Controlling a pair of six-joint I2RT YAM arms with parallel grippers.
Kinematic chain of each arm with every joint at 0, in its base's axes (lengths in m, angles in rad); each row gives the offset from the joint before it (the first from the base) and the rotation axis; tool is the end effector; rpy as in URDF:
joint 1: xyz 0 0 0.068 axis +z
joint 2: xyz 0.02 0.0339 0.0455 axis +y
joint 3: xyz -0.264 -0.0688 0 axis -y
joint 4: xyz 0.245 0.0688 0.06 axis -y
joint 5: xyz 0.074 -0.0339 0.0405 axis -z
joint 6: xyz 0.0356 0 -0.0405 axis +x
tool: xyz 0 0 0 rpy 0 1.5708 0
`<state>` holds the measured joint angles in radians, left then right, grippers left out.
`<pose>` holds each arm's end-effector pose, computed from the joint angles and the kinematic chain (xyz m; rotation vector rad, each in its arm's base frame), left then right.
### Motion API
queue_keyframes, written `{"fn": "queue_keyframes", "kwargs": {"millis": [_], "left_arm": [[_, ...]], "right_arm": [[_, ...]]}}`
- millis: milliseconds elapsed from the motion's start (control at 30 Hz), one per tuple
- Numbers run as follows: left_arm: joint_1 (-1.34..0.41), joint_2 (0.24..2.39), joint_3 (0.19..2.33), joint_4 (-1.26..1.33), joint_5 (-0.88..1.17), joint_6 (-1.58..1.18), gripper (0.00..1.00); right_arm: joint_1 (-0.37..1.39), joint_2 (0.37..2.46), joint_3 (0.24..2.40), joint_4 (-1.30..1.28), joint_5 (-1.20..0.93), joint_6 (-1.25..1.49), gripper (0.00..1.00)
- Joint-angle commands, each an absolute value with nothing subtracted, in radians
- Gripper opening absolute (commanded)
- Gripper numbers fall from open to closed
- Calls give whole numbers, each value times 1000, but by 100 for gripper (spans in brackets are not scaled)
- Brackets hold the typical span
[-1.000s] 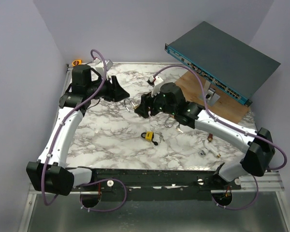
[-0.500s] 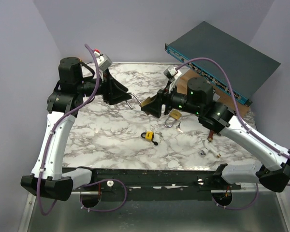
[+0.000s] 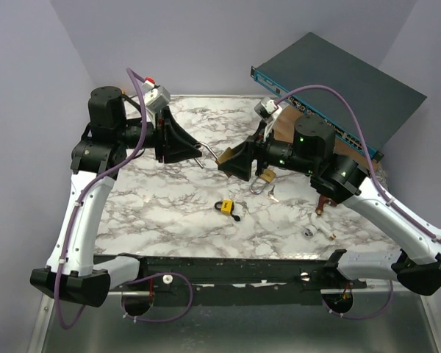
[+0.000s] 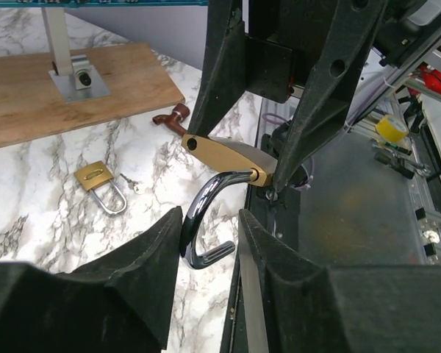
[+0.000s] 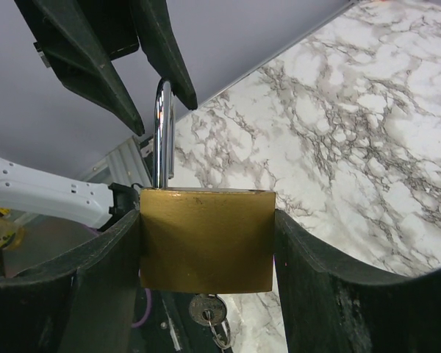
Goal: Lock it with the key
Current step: Lock the lock.
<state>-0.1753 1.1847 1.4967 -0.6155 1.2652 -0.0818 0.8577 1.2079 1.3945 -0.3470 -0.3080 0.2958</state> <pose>0.2069 -0.0711 0.4651 0.9559 1.5918 -1.3425 0.1635 0.2056 0.4475 -0.7443 1.7017 1.0943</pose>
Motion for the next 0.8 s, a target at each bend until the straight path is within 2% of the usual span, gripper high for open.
{"fn": "queue_keyframes", "kwargs": {"millis": [0, 67, 233, 333, 367, 433, 567, 667, 767], "left_arm": [[-206, 1179, 1508, -618, 1296, -65, 34], [-216, 1182, 1510, -625, 1289, -61, 33], [-222, 1180, 1506, -618, 1291, -65, 21], [-226, 1169, 1493, -573, 1293, -112, 0], [-228, 1161, 1486, -552, 1273, -134, 0], [-237, 1143, 1465, -513, 1259, -171, 0], [-253, 1068, 1404, -386, 1212, -280, 0], [-267, 1008, 1342, -239, 1170, -411, 0], [-297, 977, 1361, -246, 1086, -439, 0]], "right_arm": [[860, 1189, 1463, -279, -355, 306, 23], [859, 1190, 1466, -279, -360, 309, 23], [859, 1186, 1465, -282, -360, 310, 23], [859, 1185, 1461, -284, -364, 304, 24], [859, 1186, 1458, -284, -362, 303, 25], [859, 1182, 1449, -282, -359, 298, 32], [859, 1158, 1415, -255, -333, 282, 65], [859, 1137, 1369, -220, -290, 256, 78], [859, 1115, 1326, -173, -269, 225, 84]]}}
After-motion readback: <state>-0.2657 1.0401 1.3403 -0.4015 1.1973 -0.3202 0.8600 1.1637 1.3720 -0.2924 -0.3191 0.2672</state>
